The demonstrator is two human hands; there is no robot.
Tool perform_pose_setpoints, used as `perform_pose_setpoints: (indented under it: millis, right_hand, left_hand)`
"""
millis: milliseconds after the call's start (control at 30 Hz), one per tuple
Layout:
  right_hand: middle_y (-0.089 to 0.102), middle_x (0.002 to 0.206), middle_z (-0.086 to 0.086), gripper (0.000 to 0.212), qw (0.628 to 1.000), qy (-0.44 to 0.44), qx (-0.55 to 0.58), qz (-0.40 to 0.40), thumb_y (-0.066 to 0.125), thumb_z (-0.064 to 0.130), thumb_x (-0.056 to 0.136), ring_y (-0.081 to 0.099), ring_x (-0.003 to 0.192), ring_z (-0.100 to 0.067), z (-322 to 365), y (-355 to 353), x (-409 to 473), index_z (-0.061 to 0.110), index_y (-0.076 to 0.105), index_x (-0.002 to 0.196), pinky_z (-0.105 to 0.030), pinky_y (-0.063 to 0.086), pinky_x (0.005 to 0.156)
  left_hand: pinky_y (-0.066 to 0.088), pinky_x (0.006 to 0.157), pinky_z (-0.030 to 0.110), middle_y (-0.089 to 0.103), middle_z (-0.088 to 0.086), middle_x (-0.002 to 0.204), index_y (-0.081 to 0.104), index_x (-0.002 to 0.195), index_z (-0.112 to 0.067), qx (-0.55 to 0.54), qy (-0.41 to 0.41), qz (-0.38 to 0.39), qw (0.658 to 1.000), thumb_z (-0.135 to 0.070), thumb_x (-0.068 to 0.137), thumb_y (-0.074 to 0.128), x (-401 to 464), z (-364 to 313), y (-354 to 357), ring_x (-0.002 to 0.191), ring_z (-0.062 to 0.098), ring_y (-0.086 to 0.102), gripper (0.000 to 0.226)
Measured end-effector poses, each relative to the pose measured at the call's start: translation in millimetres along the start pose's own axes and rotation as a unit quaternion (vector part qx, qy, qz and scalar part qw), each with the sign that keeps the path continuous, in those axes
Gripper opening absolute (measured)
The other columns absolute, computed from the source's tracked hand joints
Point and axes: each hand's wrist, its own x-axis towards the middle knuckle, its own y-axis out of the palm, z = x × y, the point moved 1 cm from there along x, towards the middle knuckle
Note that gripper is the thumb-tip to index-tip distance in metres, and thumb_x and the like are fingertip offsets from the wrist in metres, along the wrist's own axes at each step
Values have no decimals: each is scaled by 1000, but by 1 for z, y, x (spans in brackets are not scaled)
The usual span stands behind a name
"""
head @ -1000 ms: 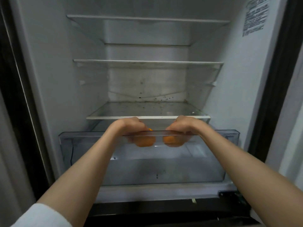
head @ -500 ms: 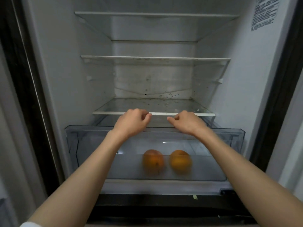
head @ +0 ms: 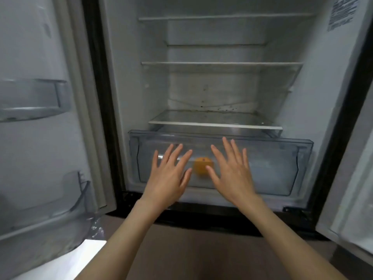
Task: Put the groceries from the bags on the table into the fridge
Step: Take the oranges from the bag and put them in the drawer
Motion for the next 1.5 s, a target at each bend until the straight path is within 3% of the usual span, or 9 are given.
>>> perform_pose_setpoints:
  millis: [100,300,500,600,700,800,900,1333,1500]
  right_hand:
    - [10,159,-6,61,997,1,72,41,43,44,95,3,147,-23,31,9,-46,24,22,148,-47,-3,116]
    - [-1,159,-4,64,973,-40,107,202,36,47,96,-5,146,-21,139,23,-160,27,7,150,-48,-5,117]
    - [-5,159,-1,63,931,-142,156,298,31,48,97,-7,147,-20,261,34,-240,30,2,150,-46,-8,115]
    - [-4,160,1,62,913,-195,169,315,30,51,97,-7,147,-19,322,49,-264,32,3,149,-44,-11,114]
    - [-2,160,1,62,893,-251,184,325,30,50,97,-5,147,-20,386,59,-275,32,3,150,-40,-11,113]
    - [-1,160,-1,62,868,-306,206,332,31,47,98,-3,147,-21,453,67,-276,30,3,150,-40,-12,113]
    - [2,160,-2,61,839,-361,221,341,31,46,98,-1,147,-21,525,79,-277,27,5,150,-44,-5,116]
    - [9,159,-3,62,720,-506,301,368,36,45,97,2,147,-20,793,101,-285,25,11,150,-43,2,118]
    - [11,158,-1,61,696,-522,306,386,37,44,97,5,146,-21,870,118,-295,27,11,149,-42,3,117]
  left_hand:
    - [15,111,54,30,6,152,34,143,-24,-18,-26,25,999,-49,91,19,-65,4,2,141,27,23,59]
    - [31,101,58,48,10,140,47,136,-19,-14,-126,58,990,-41,90,32,-233,33,-11,130,33,43,52]
    - [32,100,58,45,8,142,41,137,-22,-15,-272,150,950,-51,97,10,-397,78,-31,132,34,41,59]
    - [28,103,57,41,8,146,37,140,-24,-17,-350,172,921,-56,94,4,-457,105,-53,135,33,36,65]
    - [7,113,49,20,2,155,23,147,-29,4,-417,136,898,-68,80,-17,-504,139,-77,145,26,12,88]
    - [-5,114,44,1,-2,158,7,148,-33,37,-497,131,857,-61,89,-5,-540,174,-107,145,20,-5,67]
    - [-4,117,45,-4,-3,158,2,148,-34,62,-555,138,818,-48,97,17,-579,215,-134,145,19,-9,55]
    - [6,118,45,5,-2,158,12,149,-28,95,-710,111,689,-46,99,21,-710,363,-235,145,19,-4,54]
    - [5,117,43,8,-1,158,12,149,-28,71,-722,129,676,-44,99,22,-764,421,-250,145,19,-1,53]
